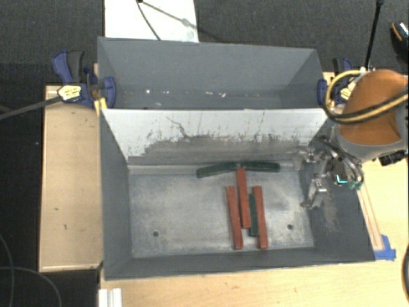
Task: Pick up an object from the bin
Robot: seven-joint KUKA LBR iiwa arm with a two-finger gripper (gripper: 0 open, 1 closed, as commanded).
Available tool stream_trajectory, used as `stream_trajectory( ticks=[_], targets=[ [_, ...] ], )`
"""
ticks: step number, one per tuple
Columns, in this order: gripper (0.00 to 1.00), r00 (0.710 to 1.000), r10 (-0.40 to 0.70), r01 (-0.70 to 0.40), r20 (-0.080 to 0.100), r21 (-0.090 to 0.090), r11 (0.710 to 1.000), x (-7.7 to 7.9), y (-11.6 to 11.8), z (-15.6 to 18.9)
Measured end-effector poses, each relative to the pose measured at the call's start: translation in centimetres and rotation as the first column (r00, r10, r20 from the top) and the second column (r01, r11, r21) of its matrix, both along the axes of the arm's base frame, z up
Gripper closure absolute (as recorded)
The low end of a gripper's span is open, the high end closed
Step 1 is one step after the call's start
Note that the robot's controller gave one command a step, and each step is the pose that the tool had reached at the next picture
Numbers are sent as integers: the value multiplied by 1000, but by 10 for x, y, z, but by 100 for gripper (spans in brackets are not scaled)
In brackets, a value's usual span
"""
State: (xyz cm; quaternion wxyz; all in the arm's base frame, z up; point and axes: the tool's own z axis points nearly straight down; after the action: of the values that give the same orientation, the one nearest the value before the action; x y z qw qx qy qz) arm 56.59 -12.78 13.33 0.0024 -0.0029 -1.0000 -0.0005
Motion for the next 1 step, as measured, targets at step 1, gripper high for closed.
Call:
stream_trajectory(
  ticks=[1],
  targets=[
    [0, 972, 234, -234, 4, 3, 972, 27, 73, -50]
  ],
)
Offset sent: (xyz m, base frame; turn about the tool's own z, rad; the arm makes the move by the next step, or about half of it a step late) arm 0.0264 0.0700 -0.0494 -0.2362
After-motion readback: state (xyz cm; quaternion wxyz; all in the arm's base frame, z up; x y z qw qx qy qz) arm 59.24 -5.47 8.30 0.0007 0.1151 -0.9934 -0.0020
